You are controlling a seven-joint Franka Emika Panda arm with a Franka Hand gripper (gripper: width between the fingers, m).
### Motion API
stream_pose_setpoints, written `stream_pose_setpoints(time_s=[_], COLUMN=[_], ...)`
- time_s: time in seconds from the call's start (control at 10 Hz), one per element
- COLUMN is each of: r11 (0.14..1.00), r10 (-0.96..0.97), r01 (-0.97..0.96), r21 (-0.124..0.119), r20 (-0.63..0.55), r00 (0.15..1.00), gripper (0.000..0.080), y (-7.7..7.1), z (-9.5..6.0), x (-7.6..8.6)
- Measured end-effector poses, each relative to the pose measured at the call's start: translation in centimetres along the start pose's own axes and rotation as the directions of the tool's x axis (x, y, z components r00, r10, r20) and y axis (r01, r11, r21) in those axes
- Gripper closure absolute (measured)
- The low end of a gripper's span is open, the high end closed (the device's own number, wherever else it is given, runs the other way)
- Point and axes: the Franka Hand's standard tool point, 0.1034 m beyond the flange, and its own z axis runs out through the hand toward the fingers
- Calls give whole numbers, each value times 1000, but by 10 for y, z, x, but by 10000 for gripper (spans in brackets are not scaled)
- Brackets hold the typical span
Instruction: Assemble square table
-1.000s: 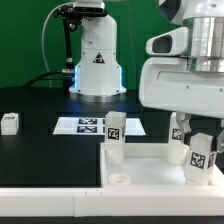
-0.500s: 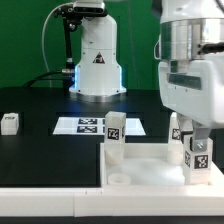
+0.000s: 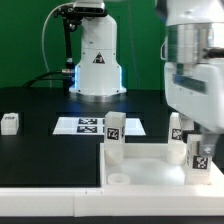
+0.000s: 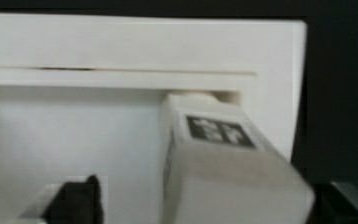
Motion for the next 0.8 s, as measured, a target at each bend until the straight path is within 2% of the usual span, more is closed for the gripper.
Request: stream_pose_setpoints(time_s=[0.1,0.2,0.3,0.5,0.7,0.8], r11=[977,927,925,866,642,622], r10=[-211,-374,-379,-499,-766,-782], r01=[211,374,379,499,767,783], r21=[16,24,22,14,7,9], r20=[-3,-8,-9,-18,-38,-36], r00=[978,927,925,866,642,622], gripper=[178,158,152,152,151,151], y=[-2,-4,-4,-3,-8,-8], z=[-1,-1,-1,0,-1,0], x=[-5,-2,-1,1,4,2])
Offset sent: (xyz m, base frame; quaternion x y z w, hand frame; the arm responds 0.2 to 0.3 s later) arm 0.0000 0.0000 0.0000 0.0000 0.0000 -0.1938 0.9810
